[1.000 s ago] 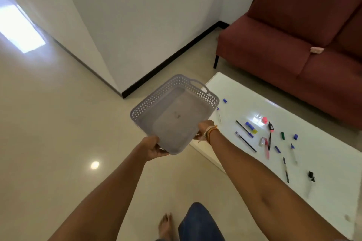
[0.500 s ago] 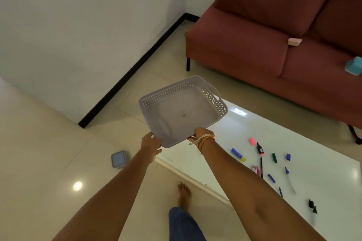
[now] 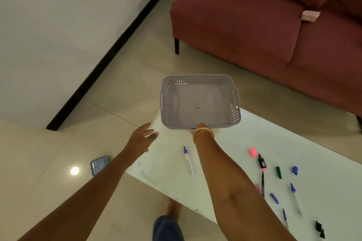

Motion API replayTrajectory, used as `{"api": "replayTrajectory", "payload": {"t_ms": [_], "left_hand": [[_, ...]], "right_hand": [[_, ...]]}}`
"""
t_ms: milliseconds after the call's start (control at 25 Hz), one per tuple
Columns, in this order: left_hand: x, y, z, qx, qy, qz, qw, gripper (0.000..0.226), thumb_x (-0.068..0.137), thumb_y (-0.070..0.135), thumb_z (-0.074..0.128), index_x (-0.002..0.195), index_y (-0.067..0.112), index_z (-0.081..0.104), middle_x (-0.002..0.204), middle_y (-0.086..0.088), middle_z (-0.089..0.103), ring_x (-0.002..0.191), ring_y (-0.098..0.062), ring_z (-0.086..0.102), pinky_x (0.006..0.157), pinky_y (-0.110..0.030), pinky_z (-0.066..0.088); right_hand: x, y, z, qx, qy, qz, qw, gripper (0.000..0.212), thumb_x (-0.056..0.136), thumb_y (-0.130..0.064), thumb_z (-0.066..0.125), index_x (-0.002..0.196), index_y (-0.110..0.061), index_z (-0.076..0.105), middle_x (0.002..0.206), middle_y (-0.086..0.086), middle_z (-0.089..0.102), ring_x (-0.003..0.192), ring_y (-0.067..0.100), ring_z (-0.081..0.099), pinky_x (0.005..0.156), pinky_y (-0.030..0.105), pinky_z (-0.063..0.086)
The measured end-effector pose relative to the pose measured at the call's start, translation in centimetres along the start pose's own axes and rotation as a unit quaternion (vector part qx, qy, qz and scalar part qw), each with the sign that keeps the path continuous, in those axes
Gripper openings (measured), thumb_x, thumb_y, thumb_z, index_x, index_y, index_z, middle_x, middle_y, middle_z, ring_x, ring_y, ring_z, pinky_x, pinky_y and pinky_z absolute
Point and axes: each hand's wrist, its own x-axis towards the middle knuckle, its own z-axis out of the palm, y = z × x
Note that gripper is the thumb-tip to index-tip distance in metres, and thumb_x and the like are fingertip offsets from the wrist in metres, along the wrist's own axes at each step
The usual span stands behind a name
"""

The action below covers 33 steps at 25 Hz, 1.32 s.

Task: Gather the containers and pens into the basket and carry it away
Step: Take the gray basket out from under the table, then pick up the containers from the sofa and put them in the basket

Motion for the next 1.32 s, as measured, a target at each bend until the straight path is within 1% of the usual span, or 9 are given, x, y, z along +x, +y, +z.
{"api": "replayTrajectory", "payload": {"t_ms": [80, 200, 360, 480, 600, 720, 960, 1120, 1320], "left_hand": [[0.8, 0.1, -1.1, 0.012, 0.013, 0.009, 1.000, 0.054, 0.091, 0.023, 0.061, 0.141, 0.017, 0.041, 0.124, -0.005, 0.060, 0.109, -0.025, 0.060, 0.075, -0.037, 0.052], [3.0, 0.2, -2.0, -0.058, 0.037, -0.010, 0.998, 0.045, 0.094, 0.018, 0.056, 0.138, 0.017, 0.045, 0.113, -0.003, 0.062, 0.102, -0.026, 0.060, 0.085, -0.043, 0.047], [3.8, 0.2, -2.0, -0.087, 0.038, -0.047, 0.994, 0.037, 0.096, 0.017, 0.052, 0.133, 0.017, 0.050, 0.113, -0.004, 0.063, 0.103, -0.029, 0.062, 0.090, -0.044, 0.045], [2.4, 1.0, -2.8, -0.010, 0.016, -0.061, 0.998, 0.038, 0.094, 0.015, 0.052, 0.133, 0.017, 0.050, 0.102, -0.005, 0.065, 0.088, -0.024, 0.063, 0.074, -0.033, 0.045], [0.0, 2.7, -5.3, 0.208, -0.036, 0.004, 0.977, 0.059, 0.096, 0.023, 0.050, 0.148, 0.015, 0.022, 0.087, -0.008, 0.064, 0.079, -0.022, 0.060, 0.073, -0.028, 0.041], [-1.8, 3.8, -8.9, 0.309, -0.048, 0.060, 0.948, 0.069, 0.098, 0.031, 0.044, 0.152, 0.017, 0.003, 0.113, -0.018, 0.066, 0.101, -0.029, 0.064, 0.083, -0.025, 0.041], [-1.6, 6.0, -18.6, 0.358, -0.032, 0.126, 0.925, 0.066, 0.100, 0.033, 0.041, 0.152, 0.012, 0.006, 0.147, -0.015, 0.042, 0.132, -0.029, 0.046, 0.109, -0.037, 0.035], [0.2, 7.0, -24.5, 0.340, 0.006, 0.156, 0.927, 0.059, 0.100, 0.028, 0.041, 0.151, 0.010, 0.016, 0.154, -0.012, 0.031, 0.141, -0.026, 0.033, 0.114, -0.035, 0.028], [4.9, 10.8, -29.1, 0.331, 0.052, 0.183, 0.924, 0.055, 0.099, 0.027, 0.041, 0.149, 0.010, 0.024, 0.152, -0.012, 0.034, 0.140, -0.026, 0.033, 0.114, -0.038, 0.029]], "right_hand": [[1.2, 0.2, 0.3, -0.043, -0.027, -0.023, 0.998, 0.036, 0.099, -0.018, 0.046, 0.131, -0.002, 0.050, 0.136, 0.009, 0.055, 0.122, 0.026, 0.056, 0.085, 0.022, 0.050], [3.8, 0.9, 0.8, -0.117, 0.012, -0.026, 0.993, 0.033, 0.096, -0.015, 0.053, 0.127, -0.004, 0.055, 0.131, 0.011, 0.059, 0.122, 0.027, 0.056, 0.100, 0.029, 0.044], [5.0, 0.8, 0.7, -0.061, -0.002, -0.019, 0.998, 0.038, 0.097, -0.028, 0.052, 0.126, -0.004, 0.057, 0.130, 0.011, 0.060, 0.122, 0.027, 0.056, 0.101, 0.030, 0.042], [1.4, 0.1, 1.6, -0.036, 0.019, -0.016, 0.999, 0.038, 0.093, -0.024, 0.054, 0.125, -0.004, 0.056, 0.128, 0.013, 0.061, 0.119, 0.029, 0.058, 0.089, 0.029, 0.045], [-3.9, -1.1, 3.6, -0.054, 0.041, -0.036, 0.997, 0.044, 0.089, -0.013, 0.048, 0.132, -0.007, 0.047, 0.131, 0.015, 0.056, 0.120, 0.031, 0.055, 0.097, 0.033, 0.045], [-9.3, -3.6, 5.8, -0.052, 0.014, -0.118, 0.992, 0.049, 0.089, -0.013, 0.045, 0.138, -0.016, 0.044, 0.139, 0.008, 0.048, 0.127, 0.024, 0.049, 0.106, 0.034, 0.042], [-14.3, -14.7, 7.7, -0.041, 0.036, -0.216, 0.975, 0.042, 0.090, -0.014, 0.046, 0.131, -0.017, 0.053, 0.134, 0.006, 0.052, 0.126, 0.022, 0.050, 0.105, 0.032, 0.042], [-14.0, -21.2, 9.2, -0.041, 0.055, -0.198, 0.978, 0.041, 0.090, -0.012, 0.043, 0.129, -0.017, 0.054, 0.134, 0.007, 0.051, 0.124, 0.023, 0.050, 0.104, 0.033, 0.043], [-12.3, -28.1, 10.9, -0.053, 0.063, -0.248, 0.965, 0.034, 0.092, -0.012, 0.046, 0.124, -0.016, 0.057, 0.130, 0.006, 0.053, 0.123, 0.022, 0.051, 0.102, 0.031, 0.043]]}}
